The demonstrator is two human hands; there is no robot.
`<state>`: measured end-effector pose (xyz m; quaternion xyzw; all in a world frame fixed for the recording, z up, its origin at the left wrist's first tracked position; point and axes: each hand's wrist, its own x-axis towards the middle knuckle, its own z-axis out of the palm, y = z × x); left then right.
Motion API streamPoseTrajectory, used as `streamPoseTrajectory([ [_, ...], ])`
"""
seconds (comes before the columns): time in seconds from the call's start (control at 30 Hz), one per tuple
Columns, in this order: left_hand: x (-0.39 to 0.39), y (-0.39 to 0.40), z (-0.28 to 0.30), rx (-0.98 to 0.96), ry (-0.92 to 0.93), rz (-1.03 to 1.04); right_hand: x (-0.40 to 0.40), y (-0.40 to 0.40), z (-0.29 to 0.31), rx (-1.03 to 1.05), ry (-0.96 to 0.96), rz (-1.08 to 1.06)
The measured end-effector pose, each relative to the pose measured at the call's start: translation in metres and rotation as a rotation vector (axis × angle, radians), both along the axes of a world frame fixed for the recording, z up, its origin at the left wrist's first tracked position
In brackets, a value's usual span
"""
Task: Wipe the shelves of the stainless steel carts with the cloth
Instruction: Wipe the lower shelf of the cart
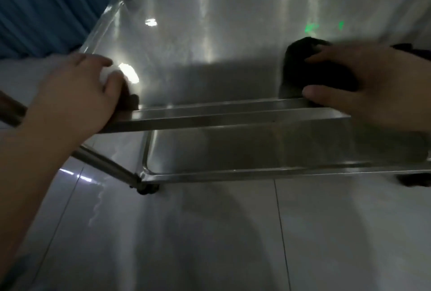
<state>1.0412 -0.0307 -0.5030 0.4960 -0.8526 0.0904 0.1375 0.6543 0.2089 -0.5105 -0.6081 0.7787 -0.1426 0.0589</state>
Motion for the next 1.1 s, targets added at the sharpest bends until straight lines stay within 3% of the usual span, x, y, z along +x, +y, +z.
streamPoseTrajectory([
  [0.13, -0.010, 0.012, 0.015, 0.024, -0.048, -0.063, 0.044, 0.009, 0.007, -0.081, 0.024, 0.174],
  [0.23, -0.017, 0.031, 0.022, 0.060, 0.027, -0.147, 0.072, 0.019, 0.012, -0.197, 0.004, 0.307],
  [0.4, -0.006, 0.070, 0.014, 0.026, 0.172, -0.415, 0.118, 0.039, 0.005, -0.357, 0.128, 0.515],
  [0.53, 0.011, 0.097, -0.001, -0.072, 0.190, -0.795, 0.153, 0.032, -0.031, -0.225, 0.153, 0.683],
  [0.63, 0.025, 0.108, -0.028, 0.031, 0.033, -0.957, 0.168, 0.010, -0.061, -0.041, 0.059, 0.660],
  [0.73, 0.044, 0.098, -0.065, 0.201, -0.093, -0.883, 0.173, -0.019, -0.093, 0.026, -0.007, 0.576],
  [1.03, 0.116, 0.041, -0.172, 0.680, -0.149, -0.374, 0.208, -0.095, -0.167, 0.026, -0.081, 0.311],
  [1.1, 0.128, 0.027, -0.184, 0.815, -0.233, -0.260, 0.220, -0.115, -0.175, 0.023, -0.125, 0.256],
])
